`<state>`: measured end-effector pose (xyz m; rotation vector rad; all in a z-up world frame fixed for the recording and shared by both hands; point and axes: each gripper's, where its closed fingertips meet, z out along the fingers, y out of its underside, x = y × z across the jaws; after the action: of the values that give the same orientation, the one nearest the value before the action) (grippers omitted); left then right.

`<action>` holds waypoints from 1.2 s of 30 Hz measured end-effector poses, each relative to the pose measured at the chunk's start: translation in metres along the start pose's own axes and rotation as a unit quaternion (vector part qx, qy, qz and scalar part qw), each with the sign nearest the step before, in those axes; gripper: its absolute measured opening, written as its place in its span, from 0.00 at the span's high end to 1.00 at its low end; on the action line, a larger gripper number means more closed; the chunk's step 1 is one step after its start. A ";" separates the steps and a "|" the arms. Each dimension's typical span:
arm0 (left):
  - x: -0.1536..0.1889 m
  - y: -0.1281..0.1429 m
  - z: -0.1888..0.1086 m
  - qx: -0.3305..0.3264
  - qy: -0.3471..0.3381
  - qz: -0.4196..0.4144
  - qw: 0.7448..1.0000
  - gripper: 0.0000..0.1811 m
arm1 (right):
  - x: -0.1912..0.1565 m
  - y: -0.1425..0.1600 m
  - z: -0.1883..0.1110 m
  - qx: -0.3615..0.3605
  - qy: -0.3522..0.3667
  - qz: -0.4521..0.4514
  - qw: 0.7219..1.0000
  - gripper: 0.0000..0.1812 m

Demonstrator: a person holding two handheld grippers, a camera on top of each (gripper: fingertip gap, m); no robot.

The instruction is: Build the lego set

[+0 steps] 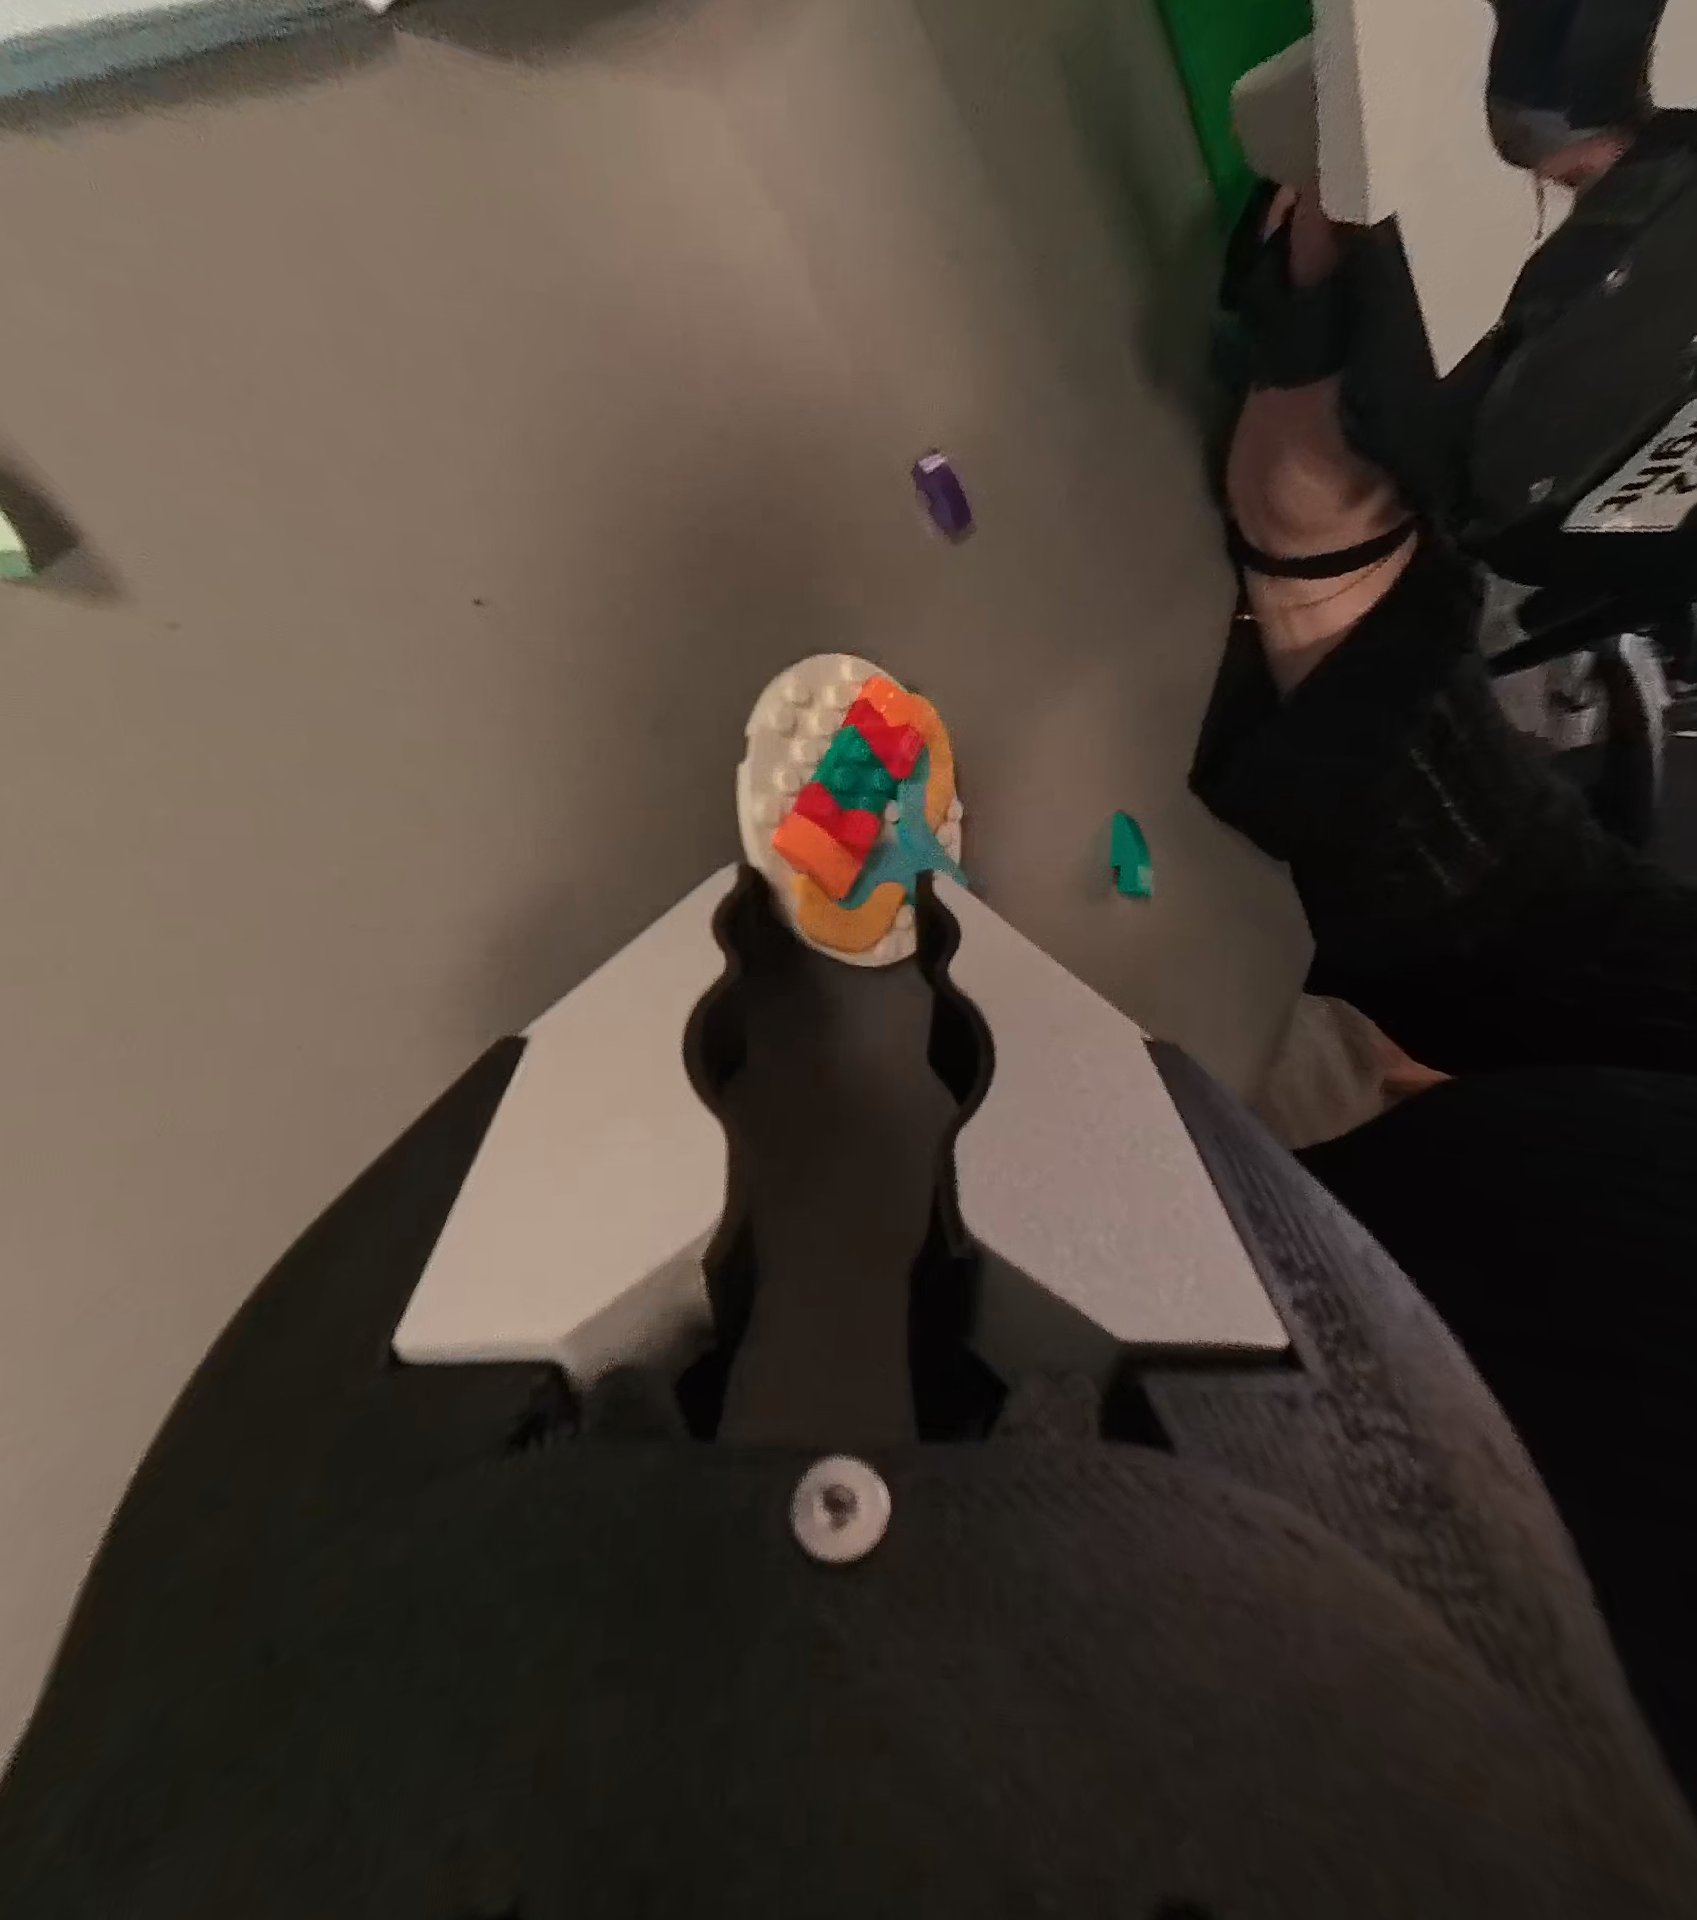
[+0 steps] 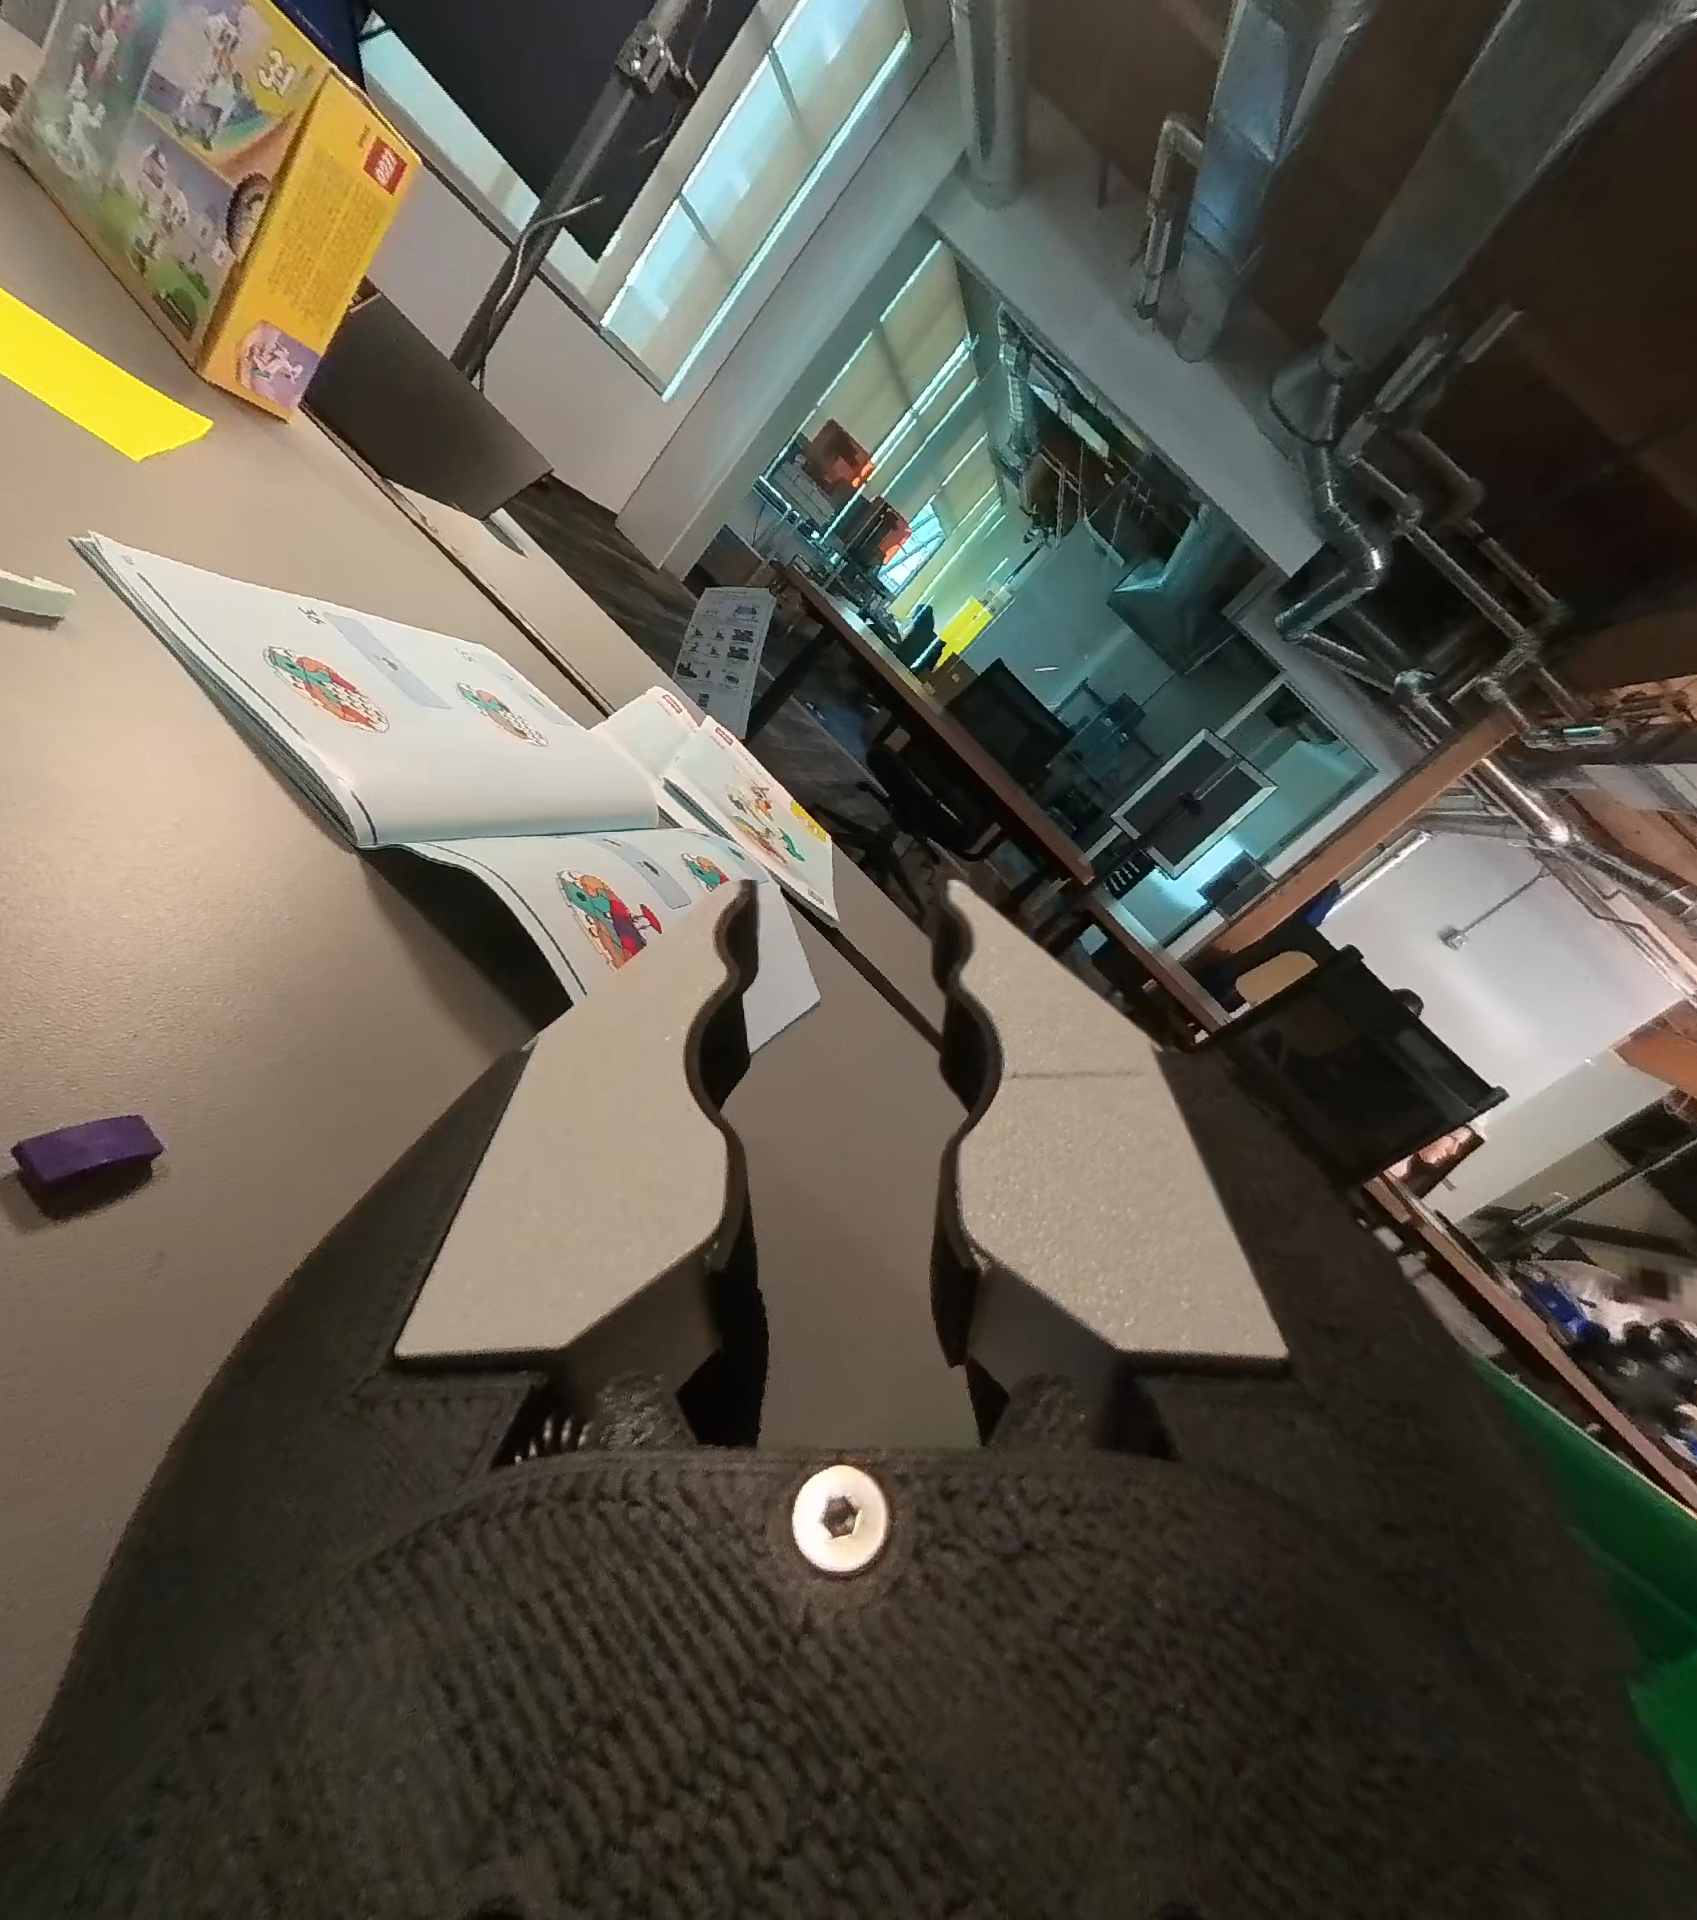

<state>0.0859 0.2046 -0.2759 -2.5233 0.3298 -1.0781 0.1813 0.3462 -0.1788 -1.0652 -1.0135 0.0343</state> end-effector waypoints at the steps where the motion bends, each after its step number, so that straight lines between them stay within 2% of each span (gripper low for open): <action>1: -0.002 -0.001 -0.001 0.001 -0.012 0.007 1.000 0.82 | -0.001 -0.001 0.000 0.004 -0.005 0.007 1.000 0.85; 7: -0.003 -0.014 -0.013 0.043 -0.042 0.042 0.997 0.82 | -0.001 -0.005 -0.003 0.024 -0.008 0.018 1.000 0.86; 10: 0.005 -0.036 -0.033 0.135 -0.044 0.094 0.985 0.83 | 0.001 0.000 -0.003 0.012 -0.003 0.022 1.000 0.86; 13: 0.006 -0.061 -0.069 0.259 -0.079 0.160 0.949 0.83 | 0.003 0.003 -0.003 0.006 0.005 0.026 1.000 0.86; 15: 0.000 -0.071 -0.096 0.339 -0.133 0.207 0.908 0.83 | 0.005 0.006 -0.002 -0.001 0.010 0.025 1.000 0.86; 18: -0.002 -0.071 -0.125 0.417 -0.197 0.265 0.847 0.83 | 0.007 0.009 -0.003 -0.008 0.018 0.020 1.000 0.86; 20: -0.001 -0.069 -0.131 0.434 -0.221 0.299 0.820 0.83 | 0.008 0.012 -0.003 -0.016 0.023 0.015 0.999 0.87; 23: 0.004 -0.068 -0.132 0.442 -0.231 0.349 0.794 0.82 | 0.014 0.015 -0.006 -0.028 0.039 0.010 0.999 0.87; 29: 0.015 -0.067 -0.131 0.479 -0.189 0.402 0.757 0.83 | 0.020 0.020 -0.016 -0.058 0.058 0.021 0.996 0.87; 31: 0.016 -0.063 -0.126 0.482 -0.180 0.408 0.754 0.83 | 0.021 0.017 -0.020 -0.065 0.059 0.017 0.996 0.87; 33: 0.019 -0.060 -0.122 0.477 -0.162 0.403 0.764 0.83 | 0.010 0.007 -0.023 -0.071 0.022 0.026 0.997 0.85; 34: 0.021 -0.059 -0.122 0.480 -0.155 0.402 0.764 0.83 | -0.004 -0.003 -0.024 -0.070 -0.023 0.044 0.996 0.85; 36: 0.024 -0.059 -0.127 0.487 -0.148 0.398 0.763 0.83 | -0.053 -0.030 -0.032 -0.061 -0.166 0.108 0.978 0.83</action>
<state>0.0135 0.2184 -0.1544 -1.3175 0.5059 -0.3113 0.1608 0.2834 -0.1957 -1.3061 -1.2068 0.3411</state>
